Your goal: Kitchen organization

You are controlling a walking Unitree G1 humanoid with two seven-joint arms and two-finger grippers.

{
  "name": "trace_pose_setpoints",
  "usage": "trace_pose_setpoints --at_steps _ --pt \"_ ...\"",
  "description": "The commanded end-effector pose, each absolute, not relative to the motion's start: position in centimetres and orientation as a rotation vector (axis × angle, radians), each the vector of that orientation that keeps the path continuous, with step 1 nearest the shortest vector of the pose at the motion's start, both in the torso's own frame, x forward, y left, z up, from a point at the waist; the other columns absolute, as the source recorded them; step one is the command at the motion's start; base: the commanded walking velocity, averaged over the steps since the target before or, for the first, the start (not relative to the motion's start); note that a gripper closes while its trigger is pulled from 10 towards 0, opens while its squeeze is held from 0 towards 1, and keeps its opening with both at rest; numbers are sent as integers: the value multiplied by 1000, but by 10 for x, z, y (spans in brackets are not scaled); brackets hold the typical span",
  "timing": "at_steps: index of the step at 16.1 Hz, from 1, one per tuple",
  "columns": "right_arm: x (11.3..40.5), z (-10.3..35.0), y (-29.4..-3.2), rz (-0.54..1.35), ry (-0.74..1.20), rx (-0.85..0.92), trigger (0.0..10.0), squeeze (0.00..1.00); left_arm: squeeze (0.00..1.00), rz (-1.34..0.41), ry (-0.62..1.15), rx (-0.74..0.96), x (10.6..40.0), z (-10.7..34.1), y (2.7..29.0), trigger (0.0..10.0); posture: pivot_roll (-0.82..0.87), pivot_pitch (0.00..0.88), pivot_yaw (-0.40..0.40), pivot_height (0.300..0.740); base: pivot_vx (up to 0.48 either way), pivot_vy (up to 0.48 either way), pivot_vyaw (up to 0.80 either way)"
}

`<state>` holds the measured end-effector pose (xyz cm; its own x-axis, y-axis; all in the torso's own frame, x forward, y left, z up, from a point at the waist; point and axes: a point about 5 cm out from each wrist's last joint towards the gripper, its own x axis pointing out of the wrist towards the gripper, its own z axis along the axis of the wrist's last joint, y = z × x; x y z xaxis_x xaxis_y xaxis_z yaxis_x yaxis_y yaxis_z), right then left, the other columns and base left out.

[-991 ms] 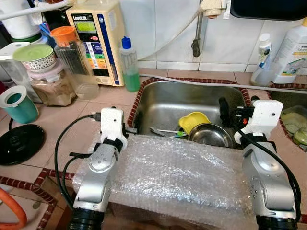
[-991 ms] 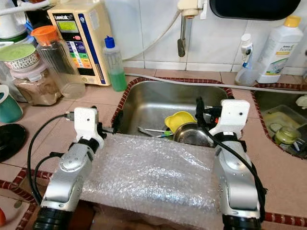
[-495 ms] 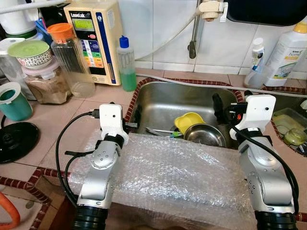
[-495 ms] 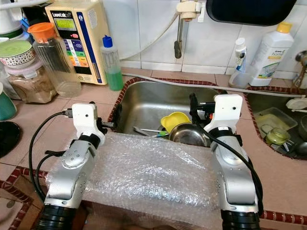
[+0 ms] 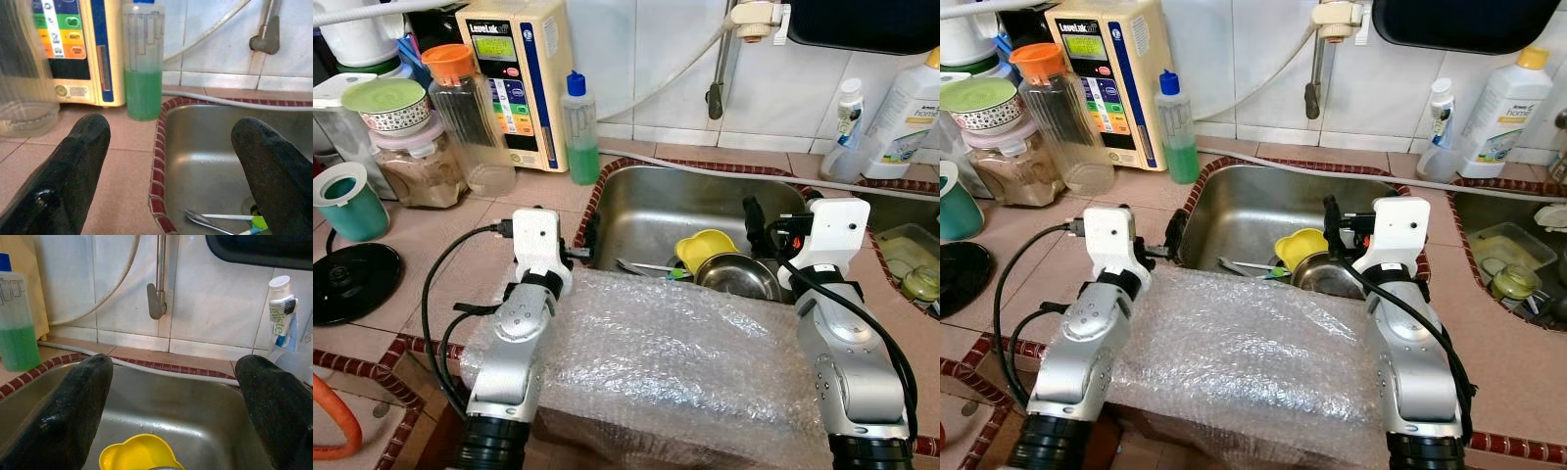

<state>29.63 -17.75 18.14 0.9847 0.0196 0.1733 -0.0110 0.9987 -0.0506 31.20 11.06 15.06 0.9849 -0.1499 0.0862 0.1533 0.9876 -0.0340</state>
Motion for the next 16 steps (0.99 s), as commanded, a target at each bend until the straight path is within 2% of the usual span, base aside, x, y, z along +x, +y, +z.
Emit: trace_pose_setpoints --at_steps 1,3,16 --pt "295 186 -176 6 -194 -46 10000 0 0 -166 -87 -37 313 155 110 10000 -54 0 67 740 0 0 0" --pt "296 186 -176 5 -193 -43 10000 0 0 -167 -84 -35 313 155 110 10000 -52 0 69 740 0 0 0" --pt "297 187 -175 -19 -205 -25 10000 0 0 -173 -85 -22 317 161 114 10000 -34 0 90 740 -268 0 0"
